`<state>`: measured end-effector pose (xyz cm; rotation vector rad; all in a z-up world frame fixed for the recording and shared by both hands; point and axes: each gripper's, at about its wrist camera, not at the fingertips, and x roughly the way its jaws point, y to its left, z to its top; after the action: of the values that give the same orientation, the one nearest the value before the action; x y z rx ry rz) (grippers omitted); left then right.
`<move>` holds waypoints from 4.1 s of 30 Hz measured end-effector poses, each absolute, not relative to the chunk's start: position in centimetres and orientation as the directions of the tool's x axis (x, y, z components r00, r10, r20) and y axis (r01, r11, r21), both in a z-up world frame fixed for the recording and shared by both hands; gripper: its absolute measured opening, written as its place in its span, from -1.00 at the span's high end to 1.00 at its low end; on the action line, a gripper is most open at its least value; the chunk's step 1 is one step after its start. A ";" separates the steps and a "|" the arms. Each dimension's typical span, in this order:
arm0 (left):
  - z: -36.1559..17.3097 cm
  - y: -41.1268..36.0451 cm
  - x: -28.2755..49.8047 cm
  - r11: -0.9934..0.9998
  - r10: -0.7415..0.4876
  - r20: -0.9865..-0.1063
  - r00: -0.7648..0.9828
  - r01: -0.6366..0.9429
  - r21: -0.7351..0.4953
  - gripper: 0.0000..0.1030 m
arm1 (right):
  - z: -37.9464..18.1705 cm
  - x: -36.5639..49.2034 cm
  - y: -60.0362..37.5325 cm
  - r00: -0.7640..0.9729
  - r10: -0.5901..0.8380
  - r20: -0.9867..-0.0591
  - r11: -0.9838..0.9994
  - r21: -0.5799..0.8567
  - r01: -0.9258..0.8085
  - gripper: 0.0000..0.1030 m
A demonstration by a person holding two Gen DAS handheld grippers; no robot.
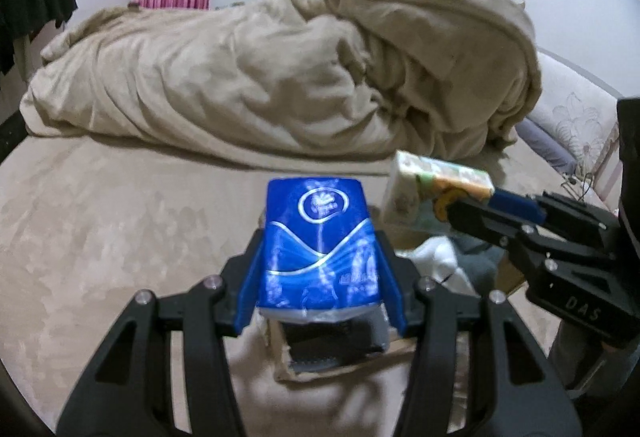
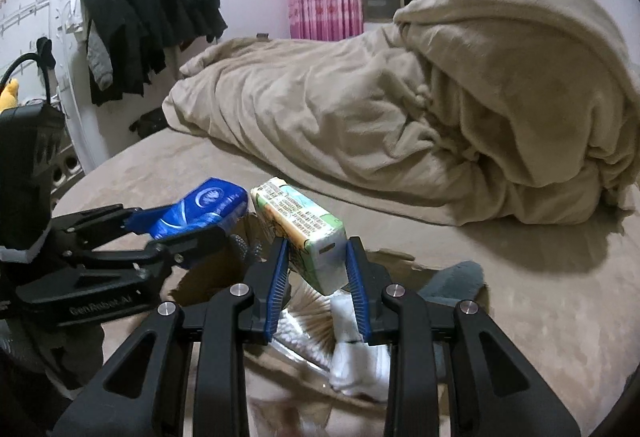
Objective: Organize objects
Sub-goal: 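Place the tissue pack and juice carton into the box and release both, then grasp the clear snack bag with the right tool, then lower the snack bag into the box and open the right tool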
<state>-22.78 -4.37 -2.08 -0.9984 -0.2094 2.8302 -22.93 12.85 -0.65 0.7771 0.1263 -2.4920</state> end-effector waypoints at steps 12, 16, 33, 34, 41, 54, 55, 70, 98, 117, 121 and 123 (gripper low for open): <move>-6.8 -5.2 -25.7 -0.970 0.215 -0.728 -0.651 -0.053 -0.238 -0.21 | -5.7 -27.1 11.5 -0.616 -0.446 -0.649 -0.861 0.125 0.493 0.39; -7.1 -5.0 -25.5 -0.972 0.204 -0.724 -0.659 -0.048 -0.230 -0.23 | -5.7 -26.9 11.6 -0.618 -0.447 -0.647 -0.861 0.123 0.494 0.38; -3.0 -4.5 -19.8 -0.984 0.138 -0.643 -0.753 -0.029 -0.177 -0.55 | -2.2 -23.2 13.6 -0.707 -0.415 -0.572 -0.895 0.118 0.430 -0.37; -2.6 -4.5 -19.2 -0.985 0.129 -0.639 -0.758 -0.022 -0.173 -0.58 | -1.9 -22.7 13.8 -0.712 -0.413 -0.568 -0.896 0.113 0.429 -0.38; -0.4 -4.3 -15.5 -0.987 0.106 -0.617 -0.780 -0.007 -0.161 -0.59 | 1.3 -18.1 14.8 -0.754 -0.399 -0.523 -0.902 0.073 0.427 -0.60; 1.1 -3.7 -8.6 -0.991 0.064 -0.612 -0.788 0.023 -0.133 -0.59 | 3.6 -11.4 16.0 -0.778 -0.394 -0.489 -0.900 0.033 0.435 -0.67; 1.0 -3.6 -8.3 -0.992 0.054 -0.614 -0.787 0.029 -0.124 -0.59 | 3.6 -11.0 16.0 -0.781 -0.389 -0.488 -0.900 0.023 0.434 -0.67; -4.5 -3.8 -8.7 -0.995 0.018 -0.686 -0.728 0.054 -0.083 -0.59 | -2.2 -11.8 16.1 -0.699 -0.377 -0.608 -0.894 0.043 0.445 -0.74; -9.4 -3.9 -11.0 -0.989 0.070 -0.744 -0.665 0.048 -0.136 -0.59 | -8.8 -14.7 16.3 -0.581 -0.399 -0.710 -0.890 0.147 0.432 0.00; -1.1 -4.3 -11.4 -0.992 0.054 -0.648 -0.760 0.036 -0.124 -0.59 | 2.6 -13.8 16.1 -0.713 -0.463 -0.526 -0.874 0.139 0.465 0.00; 0.1 -5.3 -12.6 -0.993 0.031 -0.618 -0.785 0.048 -0.111 -0.59 | 3.1 -14.7 15.6 -0.721 -0.467 -0.512 -0.873 0.137 0.468 0.00; 0.5 -5.9 -13.3 -0.992 0.021 -0.605 -0.796 0.057 -0.110 -0.59 | 2.9 -15.5 15.2 -0.719 -0.465 -0.516 -0.873 0.134 0.469 0.00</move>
<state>-13.34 -5.89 0.50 -1.0093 -0.1931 2.9886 -15.49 15.18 2.94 0.7541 0.0084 -2.5219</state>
